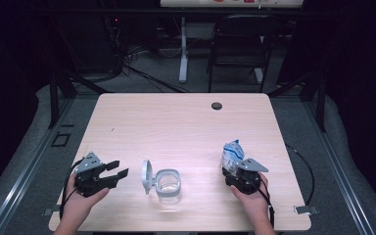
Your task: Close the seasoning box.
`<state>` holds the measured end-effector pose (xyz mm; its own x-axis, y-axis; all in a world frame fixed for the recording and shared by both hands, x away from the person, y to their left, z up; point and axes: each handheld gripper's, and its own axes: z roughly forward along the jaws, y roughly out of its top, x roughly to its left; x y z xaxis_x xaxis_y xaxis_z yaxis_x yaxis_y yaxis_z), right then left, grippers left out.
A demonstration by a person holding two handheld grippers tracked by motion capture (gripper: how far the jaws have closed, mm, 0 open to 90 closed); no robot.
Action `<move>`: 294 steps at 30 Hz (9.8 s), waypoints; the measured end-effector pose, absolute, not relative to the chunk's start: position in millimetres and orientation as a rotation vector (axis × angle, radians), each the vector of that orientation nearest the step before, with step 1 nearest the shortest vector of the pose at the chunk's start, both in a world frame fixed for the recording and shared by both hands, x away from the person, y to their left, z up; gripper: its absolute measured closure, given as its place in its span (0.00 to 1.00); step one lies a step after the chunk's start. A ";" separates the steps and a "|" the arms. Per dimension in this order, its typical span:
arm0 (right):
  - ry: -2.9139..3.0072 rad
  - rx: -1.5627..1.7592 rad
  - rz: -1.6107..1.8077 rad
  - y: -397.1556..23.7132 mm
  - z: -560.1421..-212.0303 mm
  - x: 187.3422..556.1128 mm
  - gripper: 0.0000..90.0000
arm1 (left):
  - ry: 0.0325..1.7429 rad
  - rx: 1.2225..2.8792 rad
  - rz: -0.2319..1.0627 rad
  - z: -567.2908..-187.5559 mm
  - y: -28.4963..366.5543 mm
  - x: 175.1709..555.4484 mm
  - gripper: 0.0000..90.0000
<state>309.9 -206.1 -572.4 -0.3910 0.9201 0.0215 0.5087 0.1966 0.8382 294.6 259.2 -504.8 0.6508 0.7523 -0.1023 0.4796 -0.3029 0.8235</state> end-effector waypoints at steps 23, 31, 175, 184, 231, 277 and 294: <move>1.995 1.314 1.105 -208.0 -572.3 309.0 0.51 | 0.968 1.953 0.385 -505.4 259.6 295.0 0.55; 2.003 1.299 1.094 -208.7 -571.3 309.0 0.53 | 0.966 1.955 0.386 -505.3 260.3 295.3 0.55; 2.185 0.312 0.736 -111.2 -506.6 301.7 0.53 | 0.983 1.944 0.393 -504.7 265.9 296.8 0.55; 2.170 0.233 0.673 -106.4 -507.2 299.0 0.53 | 0.983 1.937 0.395 -505.5 265.0 296.9 0.55; 2.090 0.008 0.469 -99.1 -509.1 296.8 0.53 | 0.984 1.949 0.389 -507.1 265.5 297.3 0.55; 1.992 -0.142 0.252 -94.5 -510.6 295.4 0.54 | 0.988 1.949 0.392 -505.9 266.2 296.5 0.55; 1.934 -0.217 0.170 -91.9 -511.9 292.6 0.54 | 0.989 1.949 0.392 -506.0 266.4 296.4 0.55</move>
<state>292.6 -91.9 -511.9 -0.3566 -0.0705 -0.9316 -0.2315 0.9727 0.0150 296.4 266.4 -506.0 0.6317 0.7680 -0.1059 0.4866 -0.2863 0.8254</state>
